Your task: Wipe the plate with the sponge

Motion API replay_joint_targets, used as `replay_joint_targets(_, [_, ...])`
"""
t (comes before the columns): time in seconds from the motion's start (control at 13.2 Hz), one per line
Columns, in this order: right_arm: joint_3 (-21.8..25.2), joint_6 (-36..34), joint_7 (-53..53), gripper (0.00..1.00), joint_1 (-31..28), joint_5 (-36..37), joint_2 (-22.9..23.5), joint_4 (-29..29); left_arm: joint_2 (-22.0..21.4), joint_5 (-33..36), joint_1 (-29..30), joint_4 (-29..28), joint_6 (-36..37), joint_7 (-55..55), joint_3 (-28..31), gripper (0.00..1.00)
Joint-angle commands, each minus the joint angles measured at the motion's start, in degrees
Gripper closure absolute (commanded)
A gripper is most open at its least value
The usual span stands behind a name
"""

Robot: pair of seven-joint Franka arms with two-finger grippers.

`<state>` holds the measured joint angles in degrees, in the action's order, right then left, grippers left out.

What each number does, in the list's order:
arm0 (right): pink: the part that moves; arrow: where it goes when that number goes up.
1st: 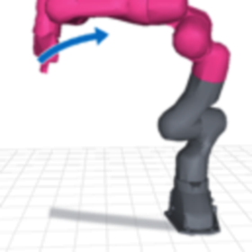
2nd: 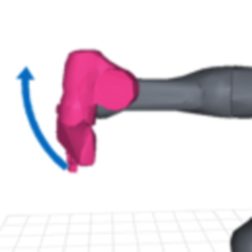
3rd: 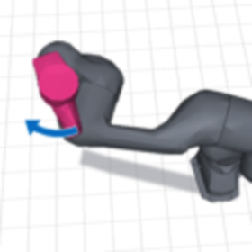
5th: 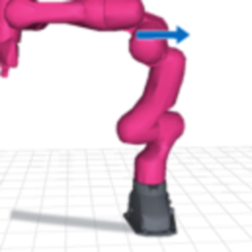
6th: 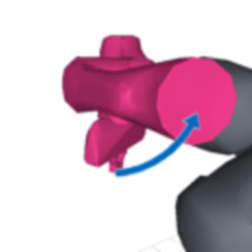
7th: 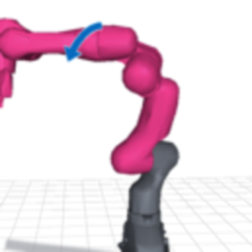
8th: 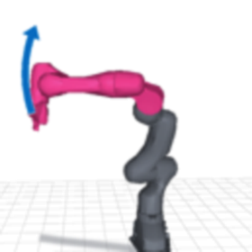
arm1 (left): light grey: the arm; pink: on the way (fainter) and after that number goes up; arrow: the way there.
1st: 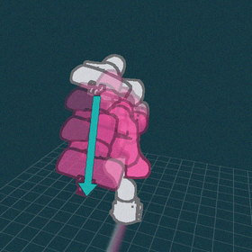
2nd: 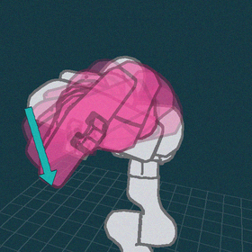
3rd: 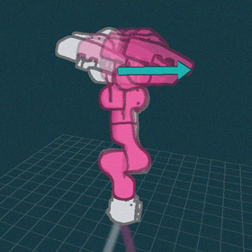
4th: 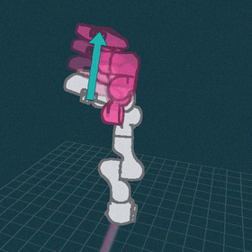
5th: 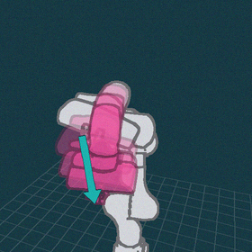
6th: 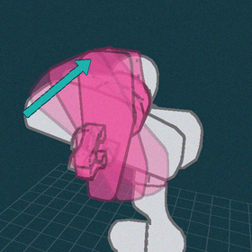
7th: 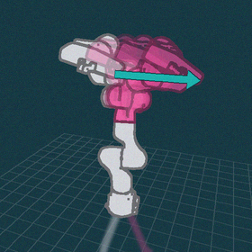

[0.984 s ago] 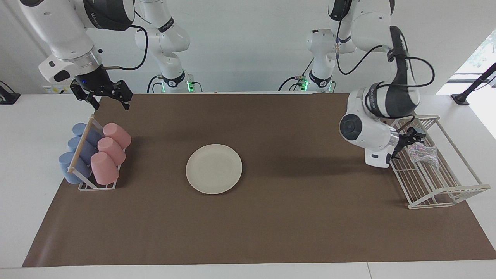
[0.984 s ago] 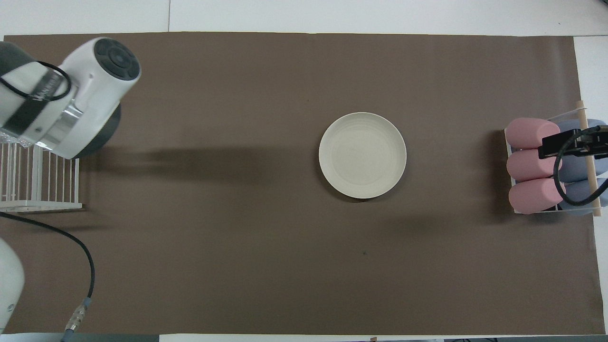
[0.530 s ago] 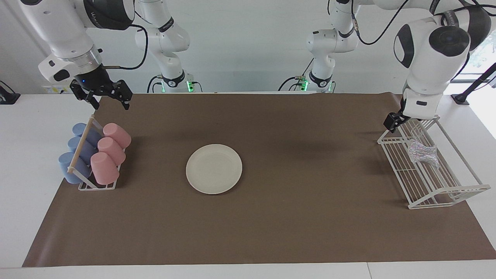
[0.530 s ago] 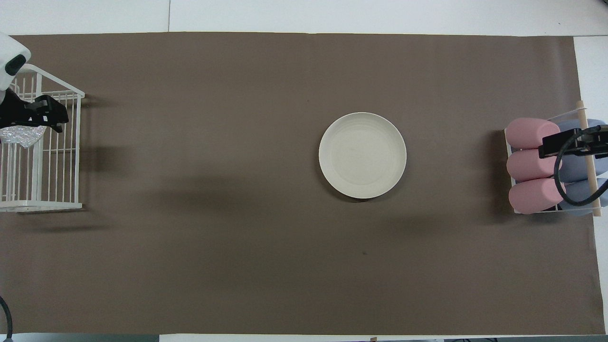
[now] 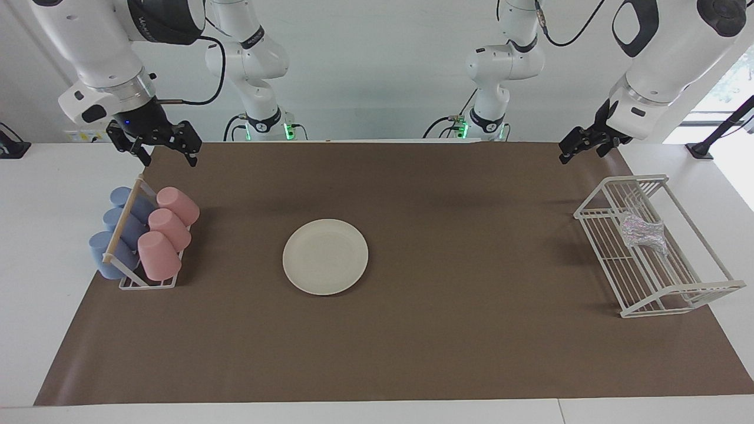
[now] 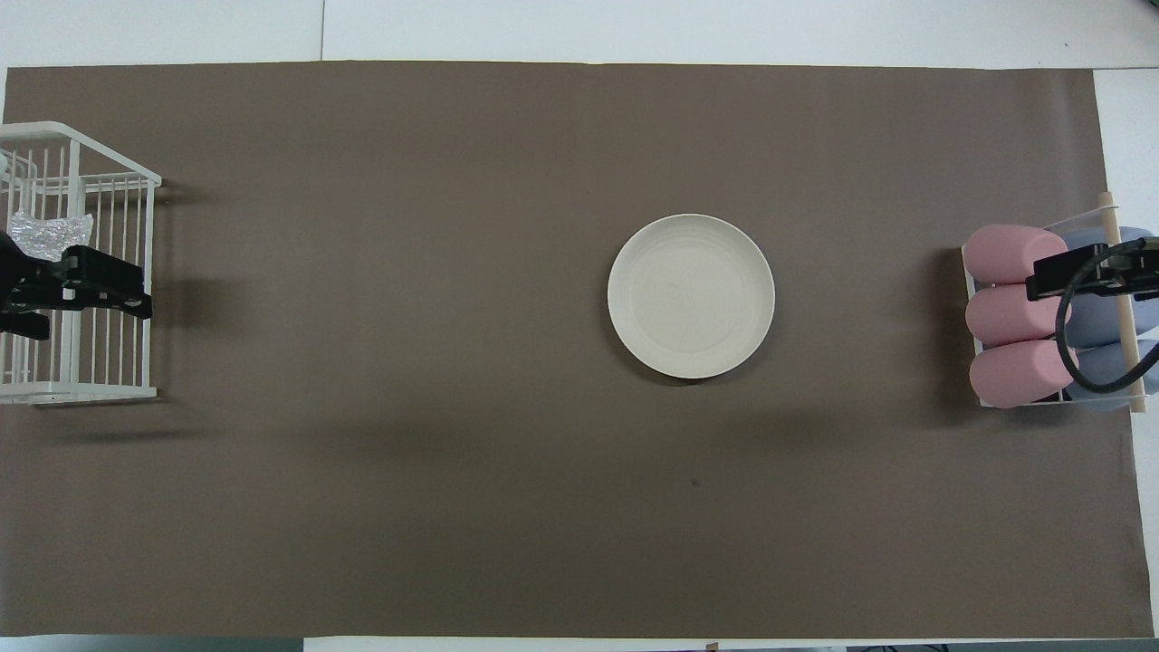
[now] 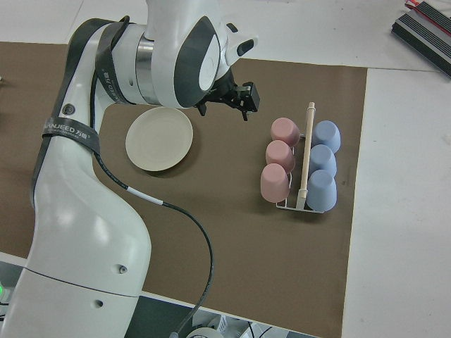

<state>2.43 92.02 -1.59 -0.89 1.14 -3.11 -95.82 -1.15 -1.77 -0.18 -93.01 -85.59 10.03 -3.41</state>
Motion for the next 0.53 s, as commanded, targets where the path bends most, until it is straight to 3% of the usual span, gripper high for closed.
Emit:
replay_joint_targets(0.0, [-0.3, -1.3, -0.9, 0.0, 0.0, 1.1, 0.6, 1.5, -1.1, -0.7, -4.3, 0.0, -1.4, -0.1, 1.9, 0.0])
replay_joint_targets(0.08, [-0.3, -1.3, -0.9, 0.0, 0.1, 1.1, 0.6, 1.5, 0.9, 0.5, -4.8, 4.9, 5.3, -0.1, 1.9, 0.0])
replay_joint_targets(0.45, [-0.4, -1.2, -0.9, 0.0, 0.0, 0.9, 0.6, 1.5, 0.1, 0.5, -4.3, 3.2, 1.9, -0.4, 1.9, 0.0])
